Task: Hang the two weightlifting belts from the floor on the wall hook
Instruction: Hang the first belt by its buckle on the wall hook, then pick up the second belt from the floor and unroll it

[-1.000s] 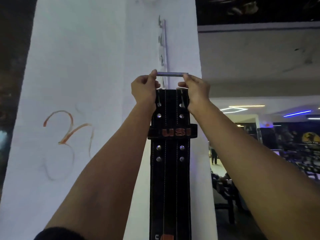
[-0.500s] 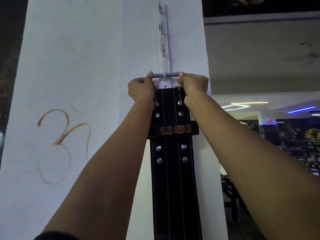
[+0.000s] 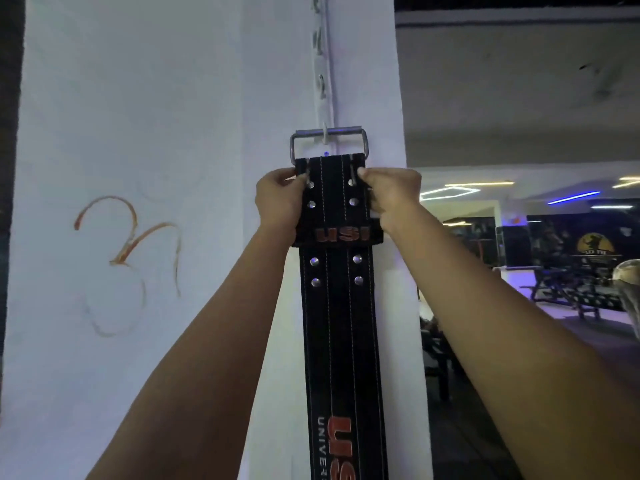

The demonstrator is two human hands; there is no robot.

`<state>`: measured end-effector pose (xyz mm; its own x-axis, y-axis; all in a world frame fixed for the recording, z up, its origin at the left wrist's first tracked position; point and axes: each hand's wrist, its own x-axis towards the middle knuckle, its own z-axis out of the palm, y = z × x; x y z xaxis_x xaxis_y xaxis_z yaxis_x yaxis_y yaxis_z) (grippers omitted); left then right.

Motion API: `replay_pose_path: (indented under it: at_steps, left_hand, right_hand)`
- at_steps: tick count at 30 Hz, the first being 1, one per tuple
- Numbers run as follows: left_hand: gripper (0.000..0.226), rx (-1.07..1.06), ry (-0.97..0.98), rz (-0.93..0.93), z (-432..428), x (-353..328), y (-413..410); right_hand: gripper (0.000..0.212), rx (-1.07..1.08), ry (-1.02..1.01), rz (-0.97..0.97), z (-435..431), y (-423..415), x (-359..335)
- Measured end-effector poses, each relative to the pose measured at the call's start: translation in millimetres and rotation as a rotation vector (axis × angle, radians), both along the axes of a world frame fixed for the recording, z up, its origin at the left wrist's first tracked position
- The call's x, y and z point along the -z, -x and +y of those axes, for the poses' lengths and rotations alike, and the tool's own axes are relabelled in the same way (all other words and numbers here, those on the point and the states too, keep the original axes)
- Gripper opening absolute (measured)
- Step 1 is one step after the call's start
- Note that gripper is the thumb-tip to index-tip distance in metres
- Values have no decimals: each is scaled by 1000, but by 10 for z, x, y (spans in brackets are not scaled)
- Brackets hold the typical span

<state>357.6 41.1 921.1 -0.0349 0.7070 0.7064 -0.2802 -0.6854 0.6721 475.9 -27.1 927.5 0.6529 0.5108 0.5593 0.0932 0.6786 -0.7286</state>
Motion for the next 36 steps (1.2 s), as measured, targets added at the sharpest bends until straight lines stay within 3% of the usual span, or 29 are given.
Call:
replay_pose_path:
  at_steps: [3, 6, 9, 11, 13, 17, 19, 25, 36]
  left_hand:
    - [41, -22, 37, 86, -186, 213, 101]
    - [39, -5, 65, 92, -427, 508, 190]
    - [35, 29, 85, 75, -653, 800, 305]
    - [33, 48, 126, 77, -822, 991, 398]
    - [33, 76, 168, 106, -1018, 1215, 489]
    - [28, 148, 282, 130, -1436, 1706, 694]
    - [27, 166, 368, 131, -1657, 1984, 814]
    - [26, 165, 642, 137, -2280, 2968, 1204]
    - [12, -83, 1126, 62, -3401, 4868, 2209]
  right_hand:
    - [22, 55, 71, -41, -171, 66, 164]
    - [25, 90, 141, -7, -421, 180, 418]
    - [14, 61, 168, 29, -689, 299, 704]
    - [39, 8, 194, 51, -849, 370, 903]
    - [46, -10, 257, 69, -1038, 481, 1114]
    - [19, -63, 390, 80, -1385, 715, 1574]
    - [27, -115, 466, 96, -1507, 812, 1848]
    - [17, -228, 679, 118, -1933, 1183, 2816]
    - [10, -523, 1079, 90, -2625, 2082, 4692]
